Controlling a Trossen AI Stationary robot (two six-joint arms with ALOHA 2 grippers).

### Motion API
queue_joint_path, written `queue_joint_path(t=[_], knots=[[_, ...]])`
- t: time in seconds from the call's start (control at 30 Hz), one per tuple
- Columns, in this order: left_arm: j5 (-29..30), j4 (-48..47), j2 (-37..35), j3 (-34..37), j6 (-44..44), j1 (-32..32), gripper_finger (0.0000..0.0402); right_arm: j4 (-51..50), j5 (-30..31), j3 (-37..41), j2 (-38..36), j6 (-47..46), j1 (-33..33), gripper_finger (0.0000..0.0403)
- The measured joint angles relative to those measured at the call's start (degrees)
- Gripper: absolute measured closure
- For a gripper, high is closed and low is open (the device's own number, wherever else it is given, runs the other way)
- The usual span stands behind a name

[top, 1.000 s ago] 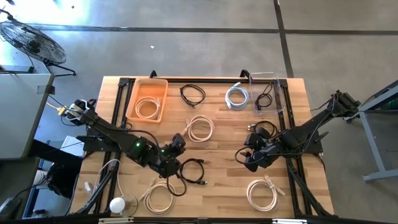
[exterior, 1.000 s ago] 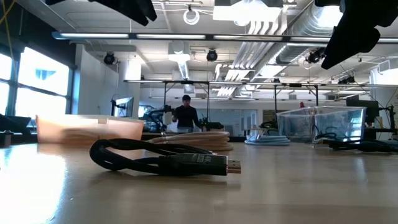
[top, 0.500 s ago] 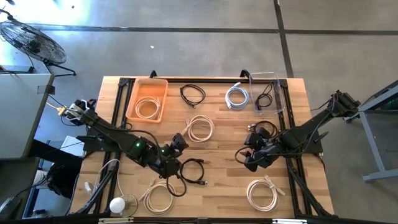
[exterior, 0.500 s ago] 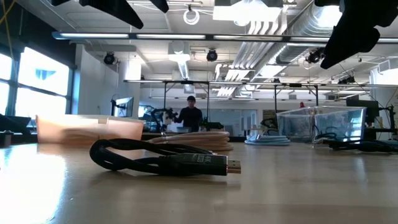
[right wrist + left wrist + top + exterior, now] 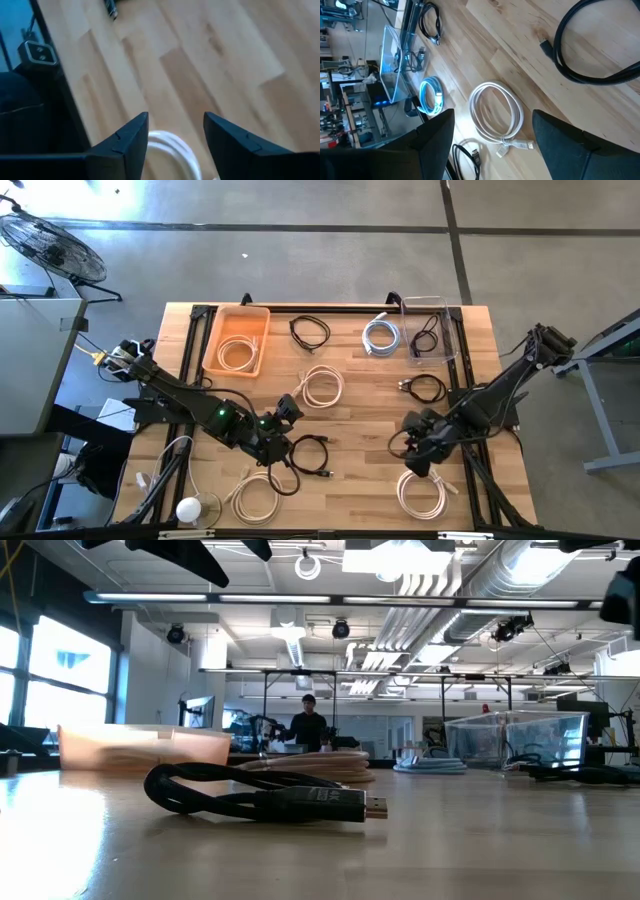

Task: Sort HDMI cables
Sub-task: Put the brown HDMI cable into the orange bin

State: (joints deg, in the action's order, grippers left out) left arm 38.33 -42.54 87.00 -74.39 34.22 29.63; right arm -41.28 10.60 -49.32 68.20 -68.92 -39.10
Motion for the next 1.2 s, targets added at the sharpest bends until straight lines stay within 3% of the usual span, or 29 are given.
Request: queue_joint_path(t=[0.2,0.43,0.7,0.97,1.2], knots=[[0.0,0.0,0.0,0.0,0.0,0.0,0.014,3.5,1.8,0.0,0.4,-4.5,-5.9,0.0258],[0.0,0.0,0.0,0.0,0.0,0.0,0.014,14.6,9.8,0.0,2.3,4.7,-9.3,0.0273],[0.0,0.0,0.0,0.0,0.0,0.0,0.014,17.1,3.4,0.0,10.7,4.0,-9.3,0.0263],[-0.1,0.0,0.0,0.0,0.0,0.0,0.014,17.2,-3.7,0.0,20.1,0.3,-6.8,0.0201],[-0.2,0.0,0.0,0.0,0.0,0.0,0.014,17.7,-13.9,0.0,21.2,2.2,-2.6,0.0172]])
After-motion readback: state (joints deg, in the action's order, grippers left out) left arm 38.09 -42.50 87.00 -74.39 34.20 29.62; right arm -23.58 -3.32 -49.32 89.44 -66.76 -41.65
